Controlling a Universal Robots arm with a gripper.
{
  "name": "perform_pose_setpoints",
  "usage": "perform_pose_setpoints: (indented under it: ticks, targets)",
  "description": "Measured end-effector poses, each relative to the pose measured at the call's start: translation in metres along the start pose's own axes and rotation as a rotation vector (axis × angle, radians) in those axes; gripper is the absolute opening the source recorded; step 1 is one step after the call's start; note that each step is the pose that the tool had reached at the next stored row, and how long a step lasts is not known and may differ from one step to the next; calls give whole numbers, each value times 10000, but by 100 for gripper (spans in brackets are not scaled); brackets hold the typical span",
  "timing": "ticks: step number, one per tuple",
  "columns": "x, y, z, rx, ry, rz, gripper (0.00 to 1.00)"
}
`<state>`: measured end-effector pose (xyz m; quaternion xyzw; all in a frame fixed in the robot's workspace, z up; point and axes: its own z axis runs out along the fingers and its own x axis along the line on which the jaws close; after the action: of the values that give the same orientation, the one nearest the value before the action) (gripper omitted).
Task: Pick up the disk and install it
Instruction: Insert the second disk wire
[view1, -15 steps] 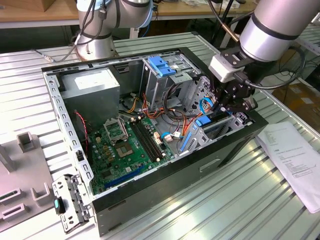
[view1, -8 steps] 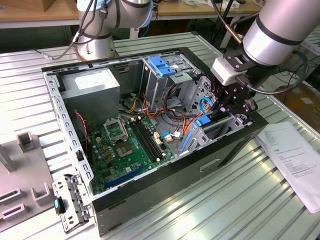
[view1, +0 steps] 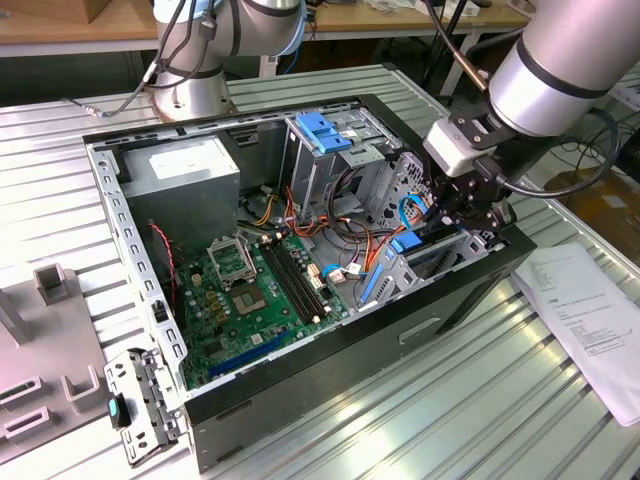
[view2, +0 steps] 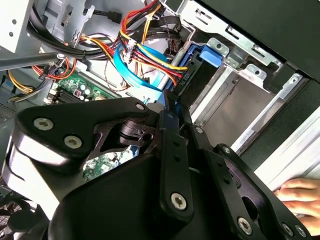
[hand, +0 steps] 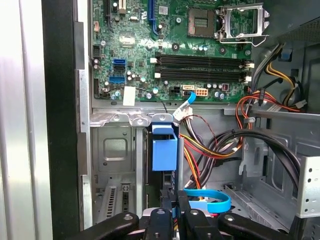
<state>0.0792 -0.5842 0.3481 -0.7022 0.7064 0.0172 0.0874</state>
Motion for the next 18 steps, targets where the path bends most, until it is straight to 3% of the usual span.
perform_pose_setpoints:
  ticks: [18]
  targets:
    - [9,11,47,16,-39,3,16]
